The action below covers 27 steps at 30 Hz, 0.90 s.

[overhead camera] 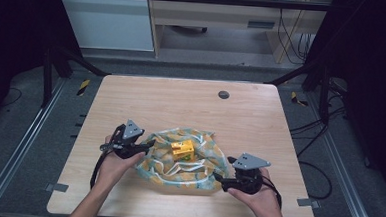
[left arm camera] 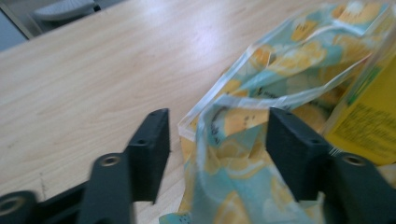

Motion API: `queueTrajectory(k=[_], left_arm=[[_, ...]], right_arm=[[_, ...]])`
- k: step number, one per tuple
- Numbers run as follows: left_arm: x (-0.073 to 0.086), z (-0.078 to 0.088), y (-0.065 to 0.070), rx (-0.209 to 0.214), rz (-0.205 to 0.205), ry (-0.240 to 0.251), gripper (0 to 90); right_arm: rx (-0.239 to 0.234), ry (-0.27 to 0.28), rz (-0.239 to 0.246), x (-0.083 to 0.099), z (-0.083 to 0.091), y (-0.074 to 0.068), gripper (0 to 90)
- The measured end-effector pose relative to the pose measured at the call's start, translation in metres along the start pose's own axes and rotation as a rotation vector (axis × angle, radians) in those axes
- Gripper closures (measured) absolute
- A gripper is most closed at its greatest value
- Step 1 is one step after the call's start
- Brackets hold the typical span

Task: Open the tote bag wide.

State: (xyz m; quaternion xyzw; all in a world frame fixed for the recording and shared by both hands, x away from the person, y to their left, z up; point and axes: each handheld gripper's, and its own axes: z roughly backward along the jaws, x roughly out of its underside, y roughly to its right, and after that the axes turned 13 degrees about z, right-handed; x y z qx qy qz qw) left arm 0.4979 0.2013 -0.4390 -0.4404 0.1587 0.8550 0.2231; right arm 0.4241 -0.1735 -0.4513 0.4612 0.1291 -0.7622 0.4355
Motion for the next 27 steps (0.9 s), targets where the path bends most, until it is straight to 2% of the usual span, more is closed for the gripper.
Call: queueTrajectory(k=[5, 10, 17, 23, 27], left_arm=[[-0.010, 0.018, 0.009, 0.036, 0.002, 0.040, 24.9], [-0.018, 0.041, 0.010, 0.035, 0.001, 0.062, 18.0], [-0.018, 0.070, -0.006, 0.010, 0.016, 0.072, 13.4], [-0.011, 0.090, -0.022, -0.011, 0.046, 0.096, 11.9], [-0.004, 0.096, -0.034, -0.027, 0.063, 0.099, 10.8]], right_arm=[[0.054, 0.069, -0.006, -0.017, 0.010, 0.004, 12.9], [0.125, 0.117, -0.030, -0.031, 0.027, 0.015, 8.0], [0.210, 0.149, -0.071, -0.030, 0.048, 0.036, 6.5], [0.246, 0.145, -0.105, -0.023, 0.057, 0.048, 6.0], [0.279, 0.130, -0.136, -0.013, 0.063, 0.056, 6.3]])
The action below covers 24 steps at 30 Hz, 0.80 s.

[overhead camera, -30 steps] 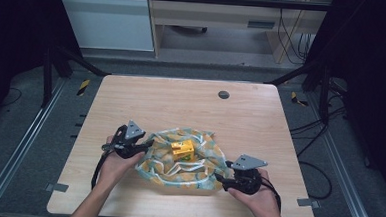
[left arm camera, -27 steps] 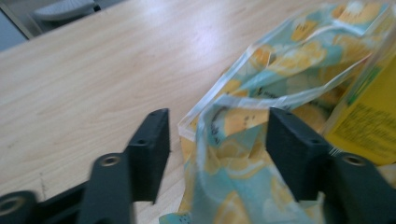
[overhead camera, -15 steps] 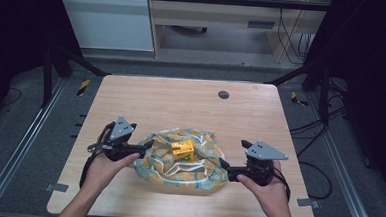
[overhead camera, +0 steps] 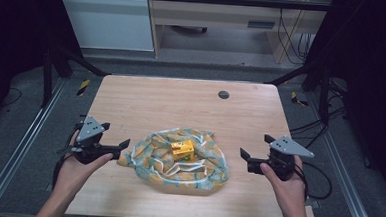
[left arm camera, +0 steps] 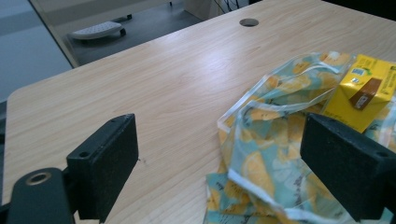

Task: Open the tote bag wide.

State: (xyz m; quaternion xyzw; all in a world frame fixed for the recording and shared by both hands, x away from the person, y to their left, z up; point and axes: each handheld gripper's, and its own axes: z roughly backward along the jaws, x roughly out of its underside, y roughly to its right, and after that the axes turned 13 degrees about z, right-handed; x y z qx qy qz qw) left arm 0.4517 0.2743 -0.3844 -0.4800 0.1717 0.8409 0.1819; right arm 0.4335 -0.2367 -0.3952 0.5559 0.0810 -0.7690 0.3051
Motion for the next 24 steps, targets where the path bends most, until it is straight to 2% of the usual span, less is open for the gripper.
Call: queueTrajectory(k=[6, 10, 14, 18, 22, 24], left_arm=[[0.020, 0.001, -0.019, -0.020, 0.041, -0.009, 9.2], [0.034, -0.002, -0.027, -0.037, 0.048, -0.031, 7.3], [0.052, -0.005, -0.035, -0.048, 0.073, -0.042, 6.6], [0.070, -0.007, -0.042, -0.052, 0.104, -0.047, 6.6], [0.083, -0.004, -0.048, -0.074, 0.090, -0.065, 6.6], [0.090, -0.004, -0.050, -0.090, 0.078, -0.097, 6.6]], right_arm=[[0.051, -0.034, -0.041, 0.018, 0.001, 0.008, 7.7], [0.081, -0.063, -0.079, 0.035, -0.005, 0.011, 9.6], [0.106, -0.113, -0.107, 0.052, -0.014, 0.010, 10.8], [0.120, -0.175, -0.110, 0.066, -0.023, 0.008, 11.2], [0.108, -0.232, -0.094, 0.082, -0.034, 0.000, 11.1], [0.111, -0.249, -0.077, 0.085, -0.036, -0.003, 11.2]])
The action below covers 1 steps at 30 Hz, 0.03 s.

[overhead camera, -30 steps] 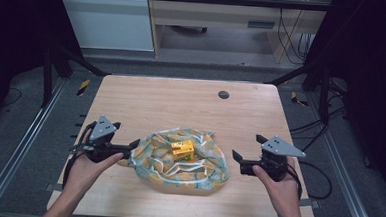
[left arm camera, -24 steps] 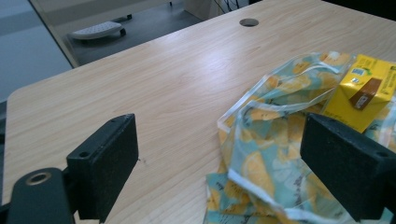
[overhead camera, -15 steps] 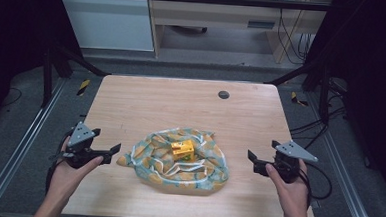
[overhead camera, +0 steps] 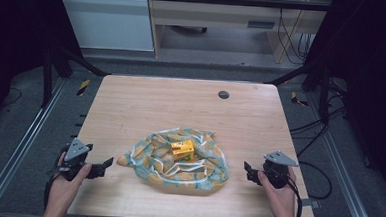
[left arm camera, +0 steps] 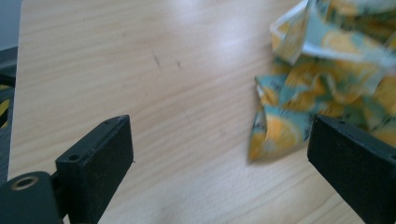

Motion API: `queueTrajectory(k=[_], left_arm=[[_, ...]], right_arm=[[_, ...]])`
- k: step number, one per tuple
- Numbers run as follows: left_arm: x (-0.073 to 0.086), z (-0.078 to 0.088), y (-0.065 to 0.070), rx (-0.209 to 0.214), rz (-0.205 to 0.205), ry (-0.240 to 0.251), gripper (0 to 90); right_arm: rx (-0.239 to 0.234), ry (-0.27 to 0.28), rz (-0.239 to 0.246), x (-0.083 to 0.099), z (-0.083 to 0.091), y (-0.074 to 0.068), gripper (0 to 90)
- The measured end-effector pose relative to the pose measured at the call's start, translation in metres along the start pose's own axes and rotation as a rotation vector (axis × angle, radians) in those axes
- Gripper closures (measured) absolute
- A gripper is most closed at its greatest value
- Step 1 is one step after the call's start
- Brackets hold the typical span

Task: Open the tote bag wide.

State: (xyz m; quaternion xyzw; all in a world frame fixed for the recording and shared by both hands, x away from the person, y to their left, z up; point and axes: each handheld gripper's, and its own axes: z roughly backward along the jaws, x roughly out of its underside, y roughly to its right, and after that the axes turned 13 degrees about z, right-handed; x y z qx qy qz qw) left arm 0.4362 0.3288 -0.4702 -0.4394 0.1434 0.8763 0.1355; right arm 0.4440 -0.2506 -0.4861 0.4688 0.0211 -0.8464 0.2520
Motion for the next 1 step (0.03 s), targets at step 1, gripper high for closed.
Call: queueTrajectory(k=[1], left_arm=[[0.0020, -0.0008, -0.0010, -0.010, 0.000, -0.009, 6.7]], right_arm=[[0.002, -0.002, 0.000, 0.0007, 0.0003, -0.0010, 11.1]])
